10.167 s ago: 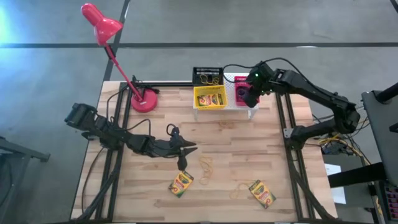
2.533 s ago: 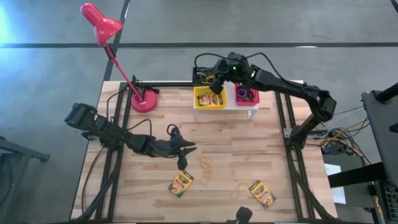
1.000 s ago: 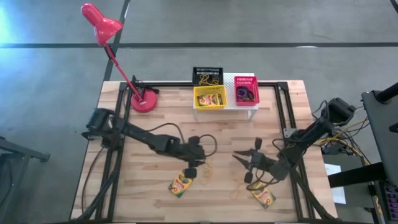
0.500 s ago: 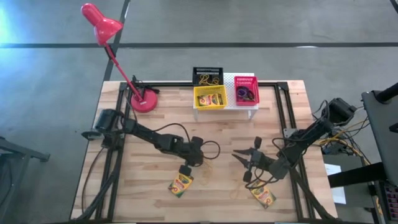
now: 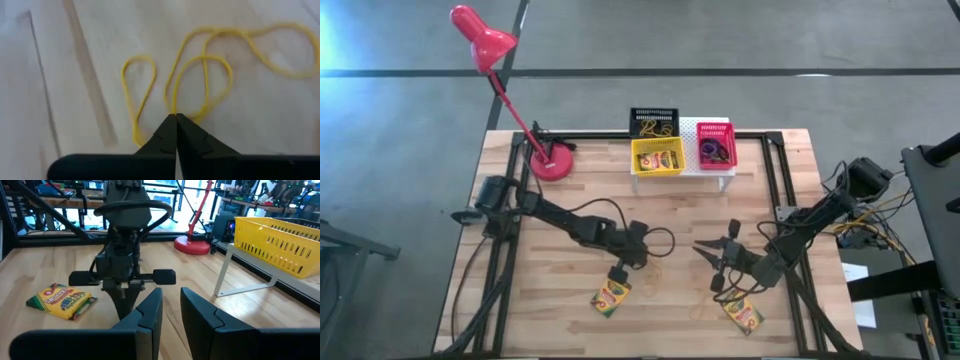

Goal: Pick & Place Office Desk Supplies
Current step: Put the yellow rubber band into the black bin on the shelf, then put the yellow crayon box into the yellow bin on the shelf

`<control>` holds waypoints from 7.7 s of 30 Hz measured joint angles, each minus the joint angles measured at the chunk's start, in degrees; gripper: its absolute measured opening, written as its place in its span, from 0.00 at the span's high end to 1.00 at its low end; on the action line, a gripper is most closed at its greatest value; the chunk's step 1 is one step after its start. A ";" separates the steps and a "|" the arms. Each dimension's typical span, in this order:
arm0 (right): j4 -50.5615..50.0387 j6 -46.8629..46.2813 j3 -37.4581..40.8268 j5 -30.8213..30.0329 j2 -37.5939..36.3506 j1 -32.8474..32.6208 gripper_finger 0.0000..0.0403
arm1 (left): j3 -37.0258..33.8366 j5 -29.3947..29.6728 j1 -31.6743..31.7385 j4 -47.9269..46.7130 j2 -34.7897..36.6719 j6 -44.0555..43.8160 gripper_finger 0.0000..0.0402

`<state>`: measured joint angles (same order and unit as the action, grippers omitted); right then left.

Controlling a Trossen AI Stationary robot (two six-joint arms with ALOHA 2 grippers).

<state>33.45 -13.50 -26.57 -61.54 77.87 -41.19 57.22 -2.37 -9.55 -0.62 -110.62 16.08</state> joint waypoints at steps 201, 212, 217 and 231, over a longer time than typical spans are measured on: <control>-69.31 -11.67 -26.48 38.91 11.54 13.66 0.88 | -5.06 15.22 -4.63 14.15 10.94 -30.07 0.70; -63.23 -17.89 -16.39 46.94 10.00 10.95 0.88 | -4.29 14.79 -1.43 13.91 6.65 -35.49 0.71; -52.32 -10.93 -15.81 46.32 13.42 15.15 0.88 | -3.28 14.79 -0.39 14.18 7.58 -34.59 0.71; -34.52 5.06 -20.87 35.87 13.10 21.88 0.88 | 1.33 11.41 -0.82 4.00 7.82 -32.53 0.71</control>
<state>-1.07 -8.43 -47.44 -25.67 90.97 -19.31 58.55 9.04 -10.37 3.38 -102.80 -16.45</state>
